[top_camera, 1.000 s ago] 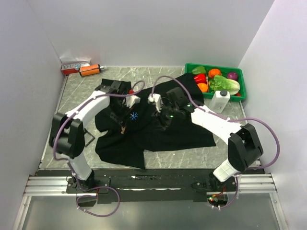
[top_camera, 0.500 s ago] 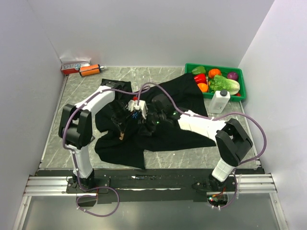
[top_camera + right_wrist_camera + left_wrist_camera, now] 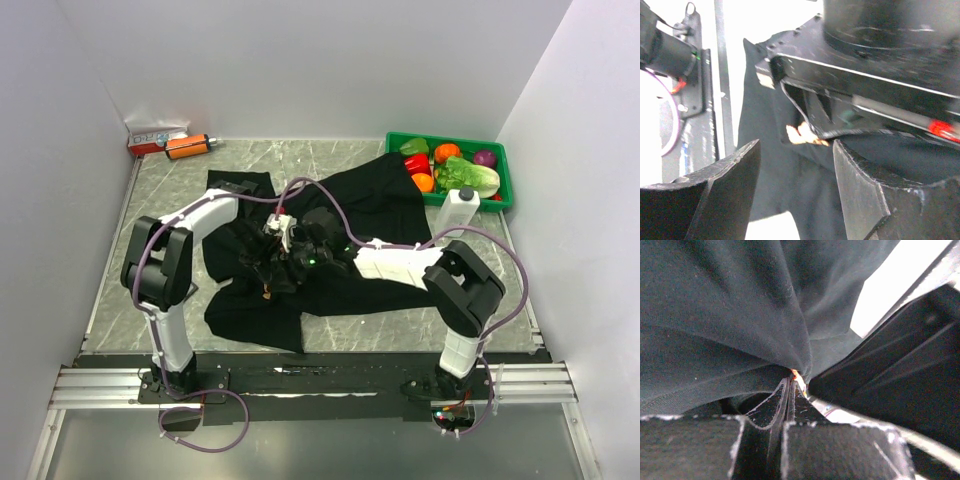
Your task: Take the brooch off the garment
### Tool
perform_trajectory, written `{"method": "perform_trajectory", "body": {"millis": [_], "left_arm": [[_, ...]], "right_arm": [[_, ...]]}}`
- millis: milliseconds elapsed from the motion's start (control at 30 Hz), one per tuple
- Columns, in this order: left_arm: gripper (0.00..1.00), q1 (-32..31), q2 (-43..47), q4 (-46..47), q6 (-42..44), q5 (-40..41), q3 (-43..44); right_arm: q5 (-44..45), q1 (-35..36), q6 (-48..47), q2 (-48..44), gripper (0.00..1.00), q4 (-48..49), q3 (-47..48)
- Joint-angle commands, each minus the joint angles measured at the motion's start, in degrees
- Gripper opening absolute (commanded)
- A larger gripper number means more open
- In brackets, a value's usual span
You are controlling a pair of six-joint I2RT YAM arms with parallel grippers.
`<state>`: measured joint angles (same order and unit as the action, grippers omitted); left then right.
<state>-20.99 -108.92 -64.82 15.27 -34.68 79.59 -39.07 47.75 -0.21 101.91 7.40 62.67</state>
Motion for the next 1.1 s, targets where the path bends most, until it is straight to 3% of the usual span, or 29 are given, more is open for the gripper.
{"method": "perform_trajectory", "body": {"millis": [0,367,600,1067], "left_arm": [[0.01,1.0,5.5,2.0,0.1,-7.4,-1.4],[0.01,2.9,8.6,3.8,5.9,-12.2,-7.2],[0.01,3.2,9.7,2.9,11.8,-13.3,-8.1],[0.01,3.3,10.3,3.0,19.7,-11.5,-9.2]], "right_arm": [[-1.0,1.4,5.6,1.9,0.67,4.6,-0.1],[-9.2,1.7,0.9,5.8,0.59,4.9,0.5],[-10.4,1.7,-1.8,7.5,0.42,3.2,1.2],[-14.7,1.6,-5.3,8.4,0.25,0.5,3.1]]}}
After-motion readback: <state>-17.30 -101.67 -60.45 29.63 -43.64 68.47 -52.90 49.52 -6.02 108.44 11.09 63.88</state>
